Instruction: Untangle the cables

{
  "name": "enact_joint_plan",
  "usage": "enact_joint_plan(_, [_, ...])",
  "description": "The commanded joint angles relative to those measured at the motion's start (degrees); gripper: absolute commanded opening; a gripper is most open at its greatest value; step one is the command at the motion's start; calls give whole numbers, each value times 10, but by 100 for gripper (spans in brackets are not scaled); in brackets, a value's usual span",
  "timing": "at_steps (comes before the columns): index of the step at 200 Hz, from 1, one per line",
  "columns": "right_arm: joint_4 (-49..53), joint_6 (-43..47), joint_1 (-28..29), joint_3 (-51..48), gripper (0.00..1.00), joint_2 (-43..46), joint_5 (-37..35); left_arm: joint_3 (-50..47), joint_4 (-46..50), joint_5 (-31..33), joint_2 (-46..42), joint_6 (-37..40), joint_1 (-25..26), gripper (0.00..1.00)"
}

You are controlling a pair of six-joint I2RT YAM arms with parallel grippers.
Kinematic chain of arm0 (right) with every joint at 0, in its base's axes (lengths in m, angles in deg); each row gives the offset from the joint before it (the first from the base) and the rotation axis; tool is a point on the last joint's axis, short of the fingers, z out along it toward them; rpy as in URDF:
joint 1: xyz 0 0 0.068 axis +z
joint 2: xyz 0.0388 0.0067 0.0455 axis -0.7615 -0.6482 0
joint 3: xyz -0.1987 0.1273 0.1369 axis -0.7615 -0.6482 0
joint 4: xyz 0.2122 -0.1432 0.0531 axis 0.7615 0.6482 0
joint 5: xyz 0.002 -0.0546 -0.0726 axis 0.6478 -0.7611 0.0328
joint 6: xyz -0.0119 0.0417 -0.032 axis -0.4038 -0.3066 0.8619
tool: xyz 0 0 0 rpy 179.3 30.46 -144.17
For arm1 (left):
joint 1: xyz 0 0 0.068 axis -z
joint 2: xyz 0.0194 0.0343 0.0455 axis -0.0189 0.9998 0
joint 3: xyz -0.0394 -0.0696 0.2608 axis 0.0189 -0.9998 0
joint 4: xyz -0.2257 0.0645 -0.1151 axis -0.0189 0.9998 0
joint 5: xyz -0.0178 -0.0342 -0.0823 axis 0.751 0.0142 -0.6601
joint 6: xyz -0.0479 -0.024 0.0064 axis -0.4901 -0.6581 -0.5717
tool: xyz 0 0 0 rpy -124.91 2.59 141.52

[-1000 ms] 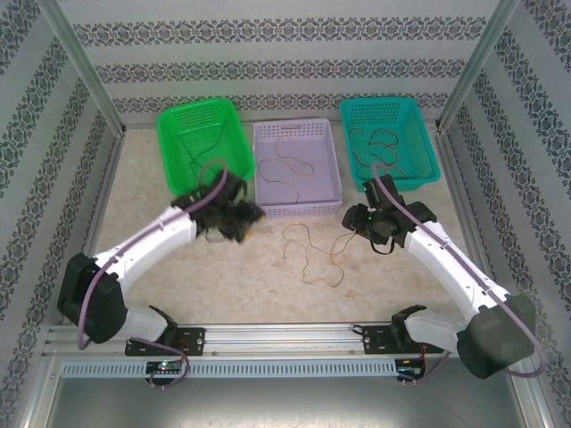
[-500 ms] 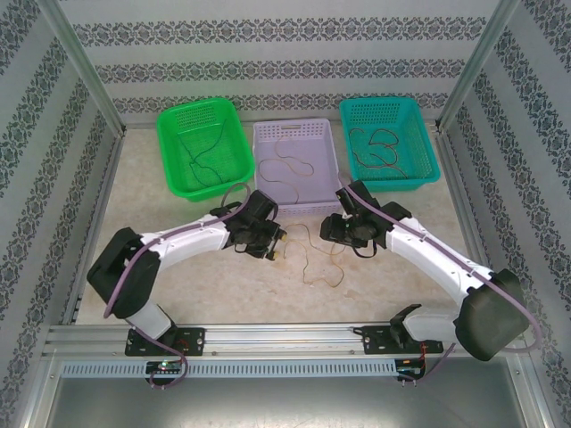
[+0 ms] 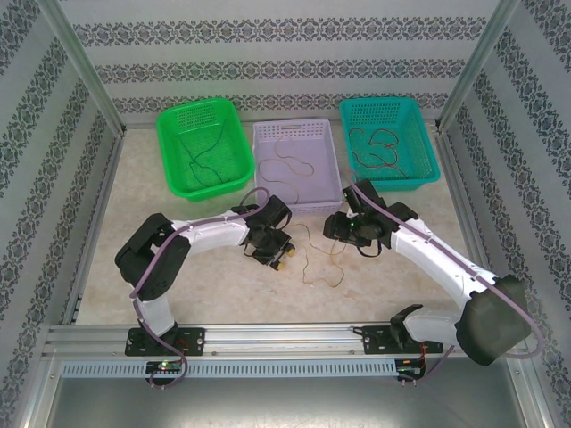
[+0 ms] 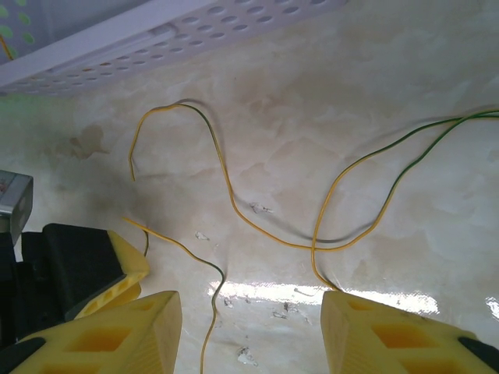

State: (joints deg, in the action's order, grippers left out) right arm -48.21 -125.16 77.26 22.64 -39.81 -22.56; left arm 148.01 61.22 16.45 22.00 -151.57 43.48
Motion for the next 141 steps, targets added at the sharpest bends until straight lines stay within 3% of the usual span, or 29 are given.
enact_joint_plan(1, [-3, 12, -7, -12, 51, 12, 8, 12, 40, 1, 6, 31, 8, 34])
enact_joint_plan(26, [-9, 9, -7, -16, 51, 11, 12, 7, 15, 9, 16, 35, 8, 24])
enact_joint_plan(46, [-14, 11, -7, -17, 51, 8, 13, 12, 16, 23, 15, 45, 9, 0])
enact_joint_plan(86, [-24, 73, 0, -11, 51, -10, -9, 43, 245, 140, -68, 145, 9, 0])
enact_joint_plan(141, [-51, 184, 79, 56, 53, -127, -64, -87, 352, 193, -233, 168, 4, 0])
